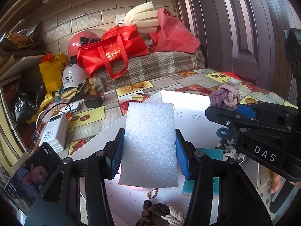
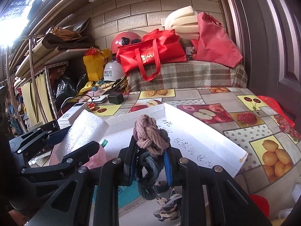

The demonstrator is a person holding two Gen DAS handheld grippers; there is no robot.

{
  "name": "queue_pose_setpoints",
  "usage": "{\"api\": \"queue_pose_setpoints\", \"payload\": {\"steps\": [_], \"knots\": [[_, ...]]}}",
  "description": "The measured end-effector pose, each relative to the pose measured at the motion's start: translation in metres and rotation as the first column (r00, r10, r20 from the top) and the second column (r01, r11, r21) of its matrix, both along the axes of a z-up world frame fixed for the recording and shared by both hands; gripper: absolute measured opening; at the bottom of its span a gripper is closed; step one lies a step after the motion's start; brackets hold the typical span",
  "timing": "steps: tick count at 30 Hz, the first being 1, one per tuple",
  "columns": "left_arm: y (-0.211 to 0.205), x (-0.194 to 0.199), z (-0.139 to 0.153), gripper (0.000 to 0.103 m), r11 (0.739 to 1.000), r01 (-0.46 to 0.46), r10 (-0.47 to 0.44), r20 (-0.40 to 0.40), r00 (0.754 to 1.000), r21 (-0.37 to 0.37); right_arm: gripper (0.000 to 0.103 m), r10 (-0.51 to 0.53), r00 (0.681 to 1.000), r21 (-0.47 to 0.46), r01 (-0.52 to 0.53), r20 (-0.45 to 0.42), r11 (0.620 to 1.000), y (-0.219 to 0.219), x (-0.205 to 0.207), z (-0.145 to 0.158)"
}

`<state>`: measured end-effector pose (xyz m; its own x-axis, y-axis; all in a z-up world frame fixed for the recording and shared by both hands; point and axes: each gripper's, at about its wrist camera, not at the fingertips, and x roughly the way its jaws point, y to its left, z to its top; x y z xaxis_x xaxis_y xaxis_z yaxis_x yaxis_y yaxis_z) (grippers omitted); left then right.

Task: Organize soft objects
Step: 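Open the left gripper to drop the foam sheet while the right releases the hair tie in the tray, then move the left gripper to the yellow tissue pack while the right moves to the yellow sponge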

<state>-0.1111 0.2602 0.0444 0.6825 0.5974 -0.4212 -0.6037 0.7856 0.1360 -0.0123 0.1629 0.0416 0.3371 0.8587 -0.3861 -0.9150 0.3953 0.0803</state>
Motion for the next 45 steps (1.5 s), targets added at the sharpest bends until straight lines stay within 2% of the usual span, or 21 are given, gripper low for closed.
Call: {"api": "queue_pose_setpoints", "payload": {"steps": [1,2,3,4,5,6,7,11,21,29,38,45], "knots": [[0.000,-0.001,0.000,0.054,1.000,-0.019,0.019,0.002,1.000,0.006,0.043,-0.006,1.000,-0.007,0.006,0.002,1.000,0.001,0.000,0.000],[0.001,-0.003,0.001,0.063,0.998,-0.054,0.054,0.010,0.999,0.015,0.055,-0.033,0.999,-0.009,0.033,0.006,0.999,0.000,0.001,-0.001],[0.002,-0.007,0.002,0.077,0.997,-0.075,0.074,0.026,0.997,0.014,0.060,-0.053,0.999,-0.003,0.053,0.004,0.999,-0.001,0.003,0.000],[0.006,-0.010,0.002,0.085,0.997,-0.083,0.083,0.042,0.996,-0.002,0.061,-0.065,0.998,0.006,0.065,-0.005,0.998,-0.003,0.005,0.000],[0.009,-0.014,0.003,0.093,0.995,-0.094,0.095,0.058,0.994,-0.017,0.068,-0.071,0.997,0.011,0.071,-0.015,0.997,-0.005,0.007,-0.001],[0.012,-0.018,0.003,0.100,0.994,-0.104,0.106,0.072,0.992,-0.032,0.076,-0.079,0.997,0.014,0.080,-0.026,0.997,-0.006,0.009,-0.001],[0.014,-0.020,0.003,0.102,0.993,-0.111,0.114,0.080,0.990,-0.038,0.080,-0.088,0.996,0.014,0.088,-0.035,0.996,-0.007,0.012,-0.001],[0.008,-0.020,0.003,0.103,0.993,-0.121,0.121,0.081,0.989,-0.006,0.082,-0.106,0.994,0.015,0.107,-0.029,0.994,-0.007,0.011,-0.001],[0.004,-0.027,0.006,0.103,0.991,-0.136,0.134,0.115,0.984,0.016,0.082,-0.120,0.993,0.052,0.119,0.014,0.992,-0.013,0.003,0.003],[0.005,-0.039,0.008,0.103,0.987,-0.163,0.158,0.172,0.972,0.015,0.082,-0.123,0.989,0.094,0.115,0.078,0.989,-0.020,-0.009,0.007],[0.004,-0.045,0.010,0.103,0.981,-0.193,0.186,0.194,0.963,0.015,0.086,-0.091,0.988,0.103,0.079,0.122,0.992,-0.029,-0.024,0.007],[0.003,-0.051,0.009,0.103,0.978,-0.206,0.201,0.209,0.957,0.005,0.086,-0.094,0.989,0.117,0.081,0.115,0.990,-0.037,-0.026,0.007]]}}
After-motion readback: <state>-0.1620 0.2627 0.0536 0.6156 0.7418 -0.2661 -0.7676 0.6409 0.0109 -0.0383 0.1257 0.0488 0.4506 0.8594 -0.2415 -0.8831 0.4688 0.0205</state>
